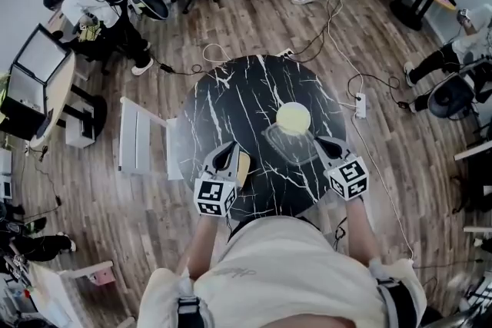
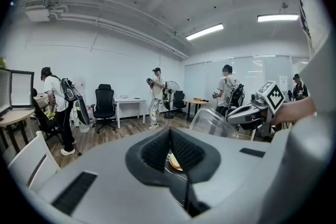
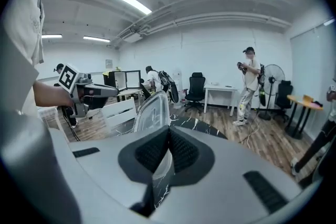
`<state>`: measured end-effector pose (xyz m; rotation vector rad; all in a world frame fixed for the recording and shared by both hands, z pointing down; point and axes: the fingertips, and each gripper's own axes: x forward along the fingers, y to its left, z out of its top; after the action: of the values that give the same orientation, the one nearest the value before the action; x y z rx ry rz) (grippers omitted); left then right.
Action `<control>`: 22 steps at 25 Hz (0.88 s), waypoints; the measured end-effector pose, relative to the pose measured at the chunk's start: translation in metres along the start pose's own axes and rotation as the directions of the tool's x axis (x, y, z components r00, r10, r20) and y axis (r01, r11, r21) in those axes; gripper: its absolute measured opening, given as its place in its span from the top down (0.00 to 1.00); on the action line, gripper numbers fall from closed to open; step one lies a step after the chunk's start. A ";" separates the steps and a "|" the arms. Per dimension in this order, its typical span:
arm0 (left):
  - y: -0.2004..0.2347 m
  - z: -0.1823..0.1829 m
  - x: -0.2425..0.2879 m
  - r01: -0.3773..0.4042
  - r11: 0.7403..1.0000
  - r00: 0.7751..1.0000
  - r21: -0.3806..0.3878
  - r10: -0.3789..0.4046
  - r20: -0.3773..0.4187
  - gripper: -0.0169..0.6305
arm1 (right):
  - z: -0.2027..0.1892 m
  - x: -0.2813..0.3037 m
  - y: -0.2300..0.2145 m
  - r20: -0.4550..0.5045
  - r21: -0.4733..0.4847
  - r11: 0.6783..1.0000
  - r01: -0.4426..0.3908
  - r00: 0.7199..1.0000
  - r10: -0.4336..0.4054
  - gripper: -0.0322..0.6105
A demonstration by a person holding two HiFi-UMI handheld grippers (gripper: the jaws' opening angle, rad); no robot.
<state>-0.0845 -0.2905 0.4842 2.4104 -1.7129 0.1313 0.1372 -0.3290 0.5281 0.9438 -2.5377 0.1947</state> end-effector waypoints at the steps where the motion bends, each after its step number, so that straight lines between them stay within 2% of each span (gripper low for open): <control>1: 0.000 0.005 0.000 0.001 1.000 1.000 0.005 -0.001 0.008 0.95 | 0.007 -0.003 0.000 0.012 -0.005 1.000 0.002 1.000 -0.002 0.94; 11: -0.001 0.060 -0.008 0.012 0.998 0.995 0.059 -0.018 0.103 0.95 | 0.058 -0.032 -0.006 0.105 -0.047 0.999 0.025 0.994 -0.020 0.94; 22: 0.002 0.077 -0.004 0.012 0.997 0.989 0.082 -0.024 0.147 0.95 | 0.101 -0.046 -0.006 0.198 -0.095 0.994 0.048 0.980 -0.028 0.94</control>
<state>-0.0899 -0.3030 0.4084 2.5523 -1.7791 0.0208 0.1383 -0.3341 0.4167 1.0165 -2.6767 -0.0395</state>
